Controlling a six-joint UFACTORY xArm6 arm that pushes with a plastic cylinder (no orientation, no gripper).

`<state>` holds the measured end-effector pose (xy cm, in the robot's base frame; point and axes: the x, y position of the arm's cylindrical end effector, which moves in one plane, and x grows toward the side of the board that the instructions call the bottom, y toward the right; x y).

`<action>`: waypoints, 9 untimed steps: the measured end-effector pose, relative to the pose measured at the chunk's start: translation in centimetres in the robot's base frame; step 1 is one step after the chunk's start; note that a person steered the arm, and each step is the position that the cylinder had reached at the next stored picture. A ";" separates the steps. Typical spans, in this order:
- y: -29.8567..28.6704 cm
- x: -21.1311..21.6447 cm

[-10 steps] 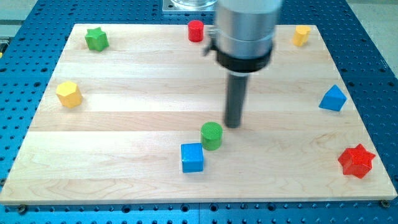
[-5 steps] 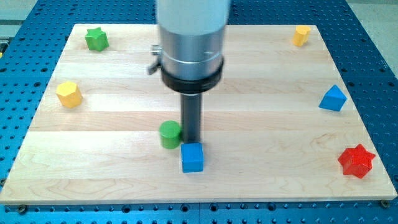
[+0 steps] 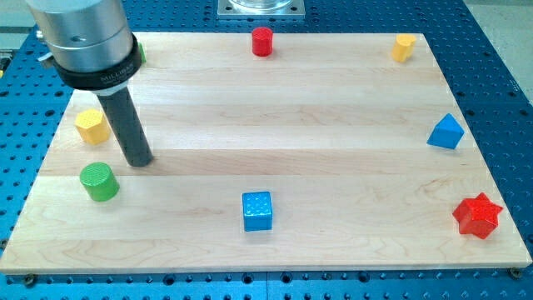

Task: Place the green circle at the bottom left of the board

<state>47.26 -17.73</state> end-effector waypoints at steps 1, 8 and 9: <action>-4.6 2.5; 0.3 6.8; 1.1 8.1</action>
<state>55.33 -16.65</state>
